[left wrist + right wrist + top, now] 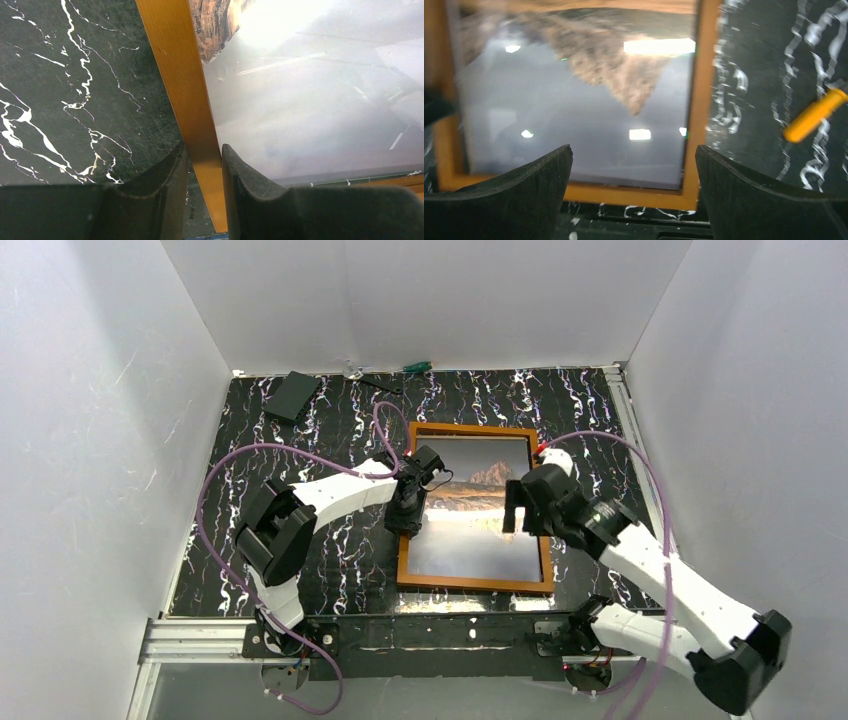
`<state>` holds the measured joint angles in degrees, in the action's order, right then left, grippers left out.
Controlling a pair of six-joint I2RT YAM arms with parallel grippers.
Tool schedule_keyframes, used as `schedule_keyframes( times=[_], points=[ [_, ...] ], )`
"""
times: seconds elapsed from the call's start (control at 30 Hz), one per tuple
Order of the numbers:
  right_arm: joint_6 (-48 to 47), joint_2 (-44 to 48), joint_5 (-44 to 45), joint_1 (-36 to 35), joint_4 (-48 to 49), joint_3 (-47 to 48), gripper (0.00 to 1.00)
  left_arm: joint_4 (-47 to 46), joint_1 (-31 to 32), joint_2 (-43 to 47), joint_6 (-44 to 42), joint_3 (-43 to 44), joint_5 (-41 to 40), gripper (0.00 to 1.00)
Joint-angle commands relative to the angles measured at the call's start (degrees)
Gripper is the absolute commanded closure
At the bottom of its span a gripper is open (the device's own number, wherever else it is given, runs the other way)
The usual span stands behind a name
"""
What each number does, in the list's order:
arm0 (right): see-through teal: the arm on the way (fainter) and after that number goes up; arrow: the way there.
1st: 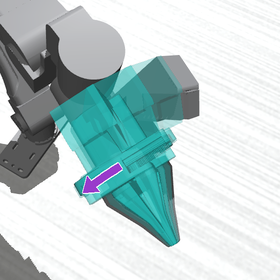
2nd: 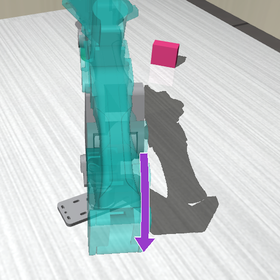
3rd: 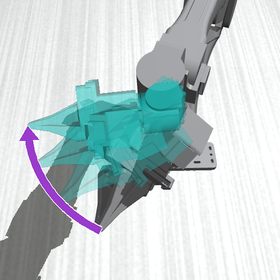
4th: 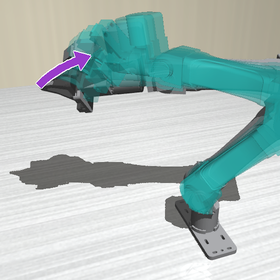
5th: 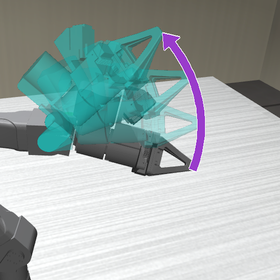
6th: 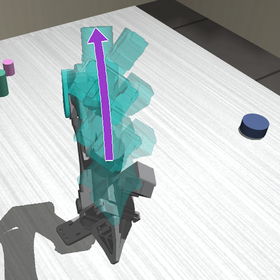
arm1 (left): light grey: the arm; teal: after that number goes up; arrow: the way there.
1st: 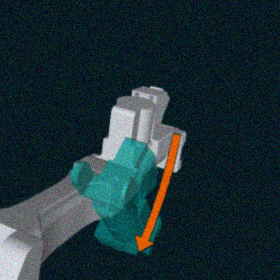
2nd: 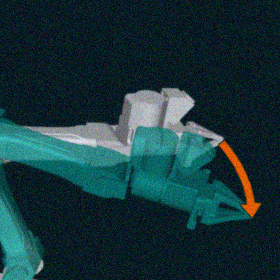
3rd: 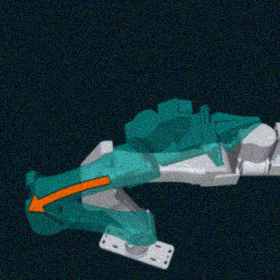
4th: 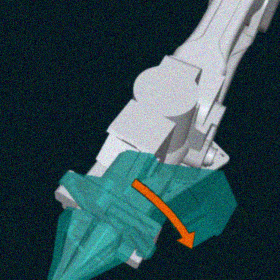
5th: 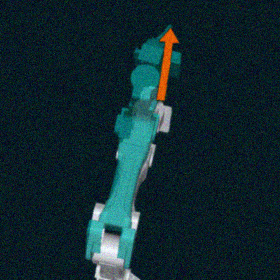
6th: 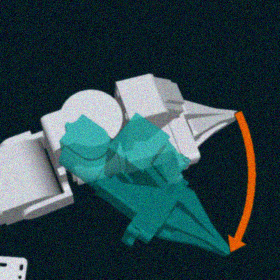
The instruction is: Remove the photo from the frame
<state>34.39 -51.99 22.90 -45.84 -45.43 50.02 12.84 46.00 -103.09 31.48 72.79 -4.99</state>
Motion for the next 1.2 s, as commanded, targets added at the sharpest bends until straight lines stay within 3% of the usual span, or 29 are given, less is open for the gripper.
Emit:
schedule_keyframes(
  times=[0.0,0.13,0.23,0.53,0.77,0.93,1.17],
  points=[
    [0.0,-7.84,-1.65,13.85,-4.74,3.26,0.0,7.84,0.68,1.1,-0.79,1.95,1.18,1.0],
    [-6.09,-17.08,-5.74,24.34,0.08,4.43,0.0,7.79,0.75,0.76,0.06,2.41,2.51,1.0],
    [-9.69,-23.62,-8.73,29.32,4.75,4.94,0.07,7.8,0.73,1.27,-0.06,2.34,2.37,1.0],
    [-15.12,-37.01,-17.33,32.68,16.27,4.39,0.31,7.68,0.74,2.33,-0.66,1.92,4.27,1.0],
    [-15.86,-32.01,-18.92,33.19,22.4,-0.51,0.65,7.41,0.72,3.96,-2.13,1.85,4.99,1.0],
    [-16.59,-29.46,-18.46,33.19,22.7,-0.85,0.96,7.2,0.72,5.11,-3.49,3.14,7.52,1.0],
    [-16.77,-22.52,-12.13,31.15,20.56,2.71,0.99,8.3,0.74,10.35,-5.07,4.04,3.62,1.0]
  ],
)
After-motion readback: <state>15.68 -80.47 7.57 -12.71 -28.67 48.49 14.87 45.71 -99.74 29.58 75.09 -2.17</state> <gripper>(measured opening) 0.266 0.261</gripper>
